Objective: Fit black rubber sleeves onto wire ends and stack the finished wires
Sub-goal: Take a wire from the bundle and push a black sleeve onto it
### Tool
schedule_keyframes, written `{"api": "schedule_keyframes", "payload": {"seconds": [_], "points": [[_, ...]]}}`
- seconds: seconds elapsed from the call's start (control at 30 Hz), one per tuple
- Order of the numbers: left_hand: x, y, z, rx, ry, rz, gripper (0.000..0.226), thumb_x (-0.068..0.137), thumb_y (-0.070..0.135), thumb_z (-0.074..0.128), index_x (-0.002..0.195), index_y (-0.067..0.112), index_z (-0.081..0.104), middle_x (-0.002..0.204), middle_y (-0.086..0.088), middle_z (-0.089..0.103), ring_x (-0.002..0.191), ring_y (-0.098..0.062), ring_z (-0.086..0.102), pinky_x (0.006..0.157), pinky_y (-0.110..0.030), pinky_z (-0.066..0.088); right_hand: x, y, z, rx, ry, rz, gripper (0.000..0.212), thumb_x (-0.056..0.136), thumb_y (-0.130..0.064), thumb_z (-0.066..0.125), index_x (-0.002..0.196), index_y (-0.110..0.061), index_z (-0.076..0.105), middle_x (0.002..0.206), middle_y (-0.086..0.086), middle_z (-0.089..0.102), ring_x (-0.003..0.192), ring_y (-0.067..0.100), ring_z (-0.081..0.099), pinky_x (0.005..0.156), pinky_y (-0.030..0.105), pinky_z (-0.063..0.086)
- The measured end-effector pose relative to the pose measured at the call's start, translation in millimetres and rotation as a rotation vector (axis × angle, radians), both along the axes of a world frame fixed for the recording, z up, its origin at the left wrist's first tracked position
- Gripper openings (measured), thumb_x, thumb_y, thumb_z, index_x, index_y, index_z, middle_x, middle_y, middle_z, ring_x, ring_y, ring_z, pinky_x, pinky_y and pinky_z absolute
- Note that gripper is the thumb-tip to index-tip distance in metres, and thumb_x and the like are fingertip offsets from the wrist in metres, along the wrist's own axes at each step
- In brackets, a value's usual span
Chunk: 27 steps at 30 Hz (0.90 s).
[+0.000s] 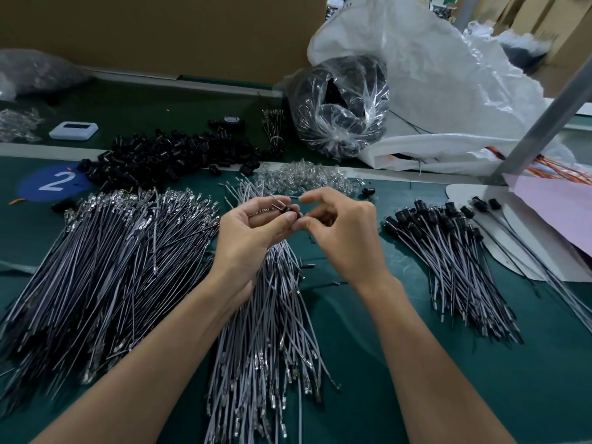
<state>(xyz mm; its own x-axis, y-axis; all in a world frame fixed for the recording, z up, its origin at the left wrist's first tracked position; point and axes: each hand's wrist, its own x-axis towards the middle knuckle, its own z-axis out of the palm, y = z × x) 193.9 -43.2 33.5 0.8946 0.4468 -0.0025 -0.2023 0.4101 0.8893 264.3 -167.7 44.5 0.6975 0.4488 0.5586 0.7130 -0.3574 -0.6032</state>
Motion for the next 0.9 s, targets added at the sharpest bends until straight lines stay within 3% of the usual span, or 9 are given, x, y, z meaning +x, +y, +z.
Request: {"api": "schedule_keyframes", "payload": {"seconds": [0.13,0.2,0.3,0.37,0.5,0.7,0.9], "points": [[1,2,1,0.012,0.012,0.0,0.029,0.076,0.017,0.072,0.099,-0.001,0.07,0.093,-0.018,0.075,0.085,-0.028,0.074,0.079,-0.03,0.059,0,1,2,-0.028,-0.021,0.027,0.019,0.075,-0.007,0.081,0.093,-0.007,0.075,0.074,0.001,0.074,0.064,0.007,0.064,0.065,0.015,0.05],[1,3,1,0.013,0.021,0.031,0.019,0.081,0.016,0.07,0.092,0.001,0.072,0.091,-0.018,0.075,0.082,-0.028,0.074,0.076,-0.029,0.06,-1,1,1,-0.041,-0.056,0.034,0.019,0.075,-0.007,0.081,0.093,-0.008,0.076,0.077,0.001,0.074,0.066,0.005,0.062,0.067,0.016,0.051],[0,4,1,0.038,0.021,0.035,0.012,0.079,0.016,0.071,0.085,0.007,0.075,0.09,-0.013,0.076,0.078,-0.022,0.074,0.07,-0.024,0.059,-3,2,-1,-0.094,-0.099,0.023,0.018,0.079,-0.013,0.079,0.096,-0.01,0.076,0.081,0.001,0.072,0.072,0.015,0.062,0.07,0.035,0.054],[0,4,1,0.06,0.016,0.039,0.017,0.076,0.02,0.071,0.086,0.008,0.075,0.09,-0.011,0.076,0.077,-0.019,0.073,0.068,-0.024,0.058,-4,3,-1,-0.129,-0.126,-0.006,0.017,0.081,-0.019,0.077,0.098,-0.014,0.075,0.084,0.0,0.071,0.079,0.017,0.061,0.071,0.04,0.053],[1,6,4,0.107,0.027,0.157,0.027,0.075,0.026,0.072,0.091,0.004,0.074,0.088,-0.006,0.075,0.077,-0.014,0.071,0.068,-0.026,0.059,-4,0,3,-0.149,-0.122,-0.024,0.013,0.083,-0.023,0.075,0.094,-0.016,0.073,0.087,-0.004,0.07,0.083,0.015,0.058,0.075,0.037,0.051],[-4,25,12,-0.004,-0.003,0.355,0.009,0.09,0.015,0.064,0.089,0.009,0.071,0.077,-0.002,0.075,0.072,-0.015,0.072,0.069,-0.026,0.059,2,-6,3,-0.199,-0.068,-0.103,0.01,0.081,-0.024,0.077,0.087,-0.017,0.072,0.084,-0.003,0.071,0.082,0.017,0.062,0.077,0.039,0.051],[-7,49,18,-0.033,-0.037,0.555,0.01,0.095,0.016,0.062,0.091,0.01,0.069,0.075,0.0,0.075,0.072,-0.016,0.073,0.071,-0.027,0.059,6,-10,5,-0.107,0.058,-0.047,0.023,0.076,-0.008,0.078,0.073,-0.016,0.057,0.079,-0.001,0.073,0.072,0.021,0.066,0.072,0.041,0.052]]}}
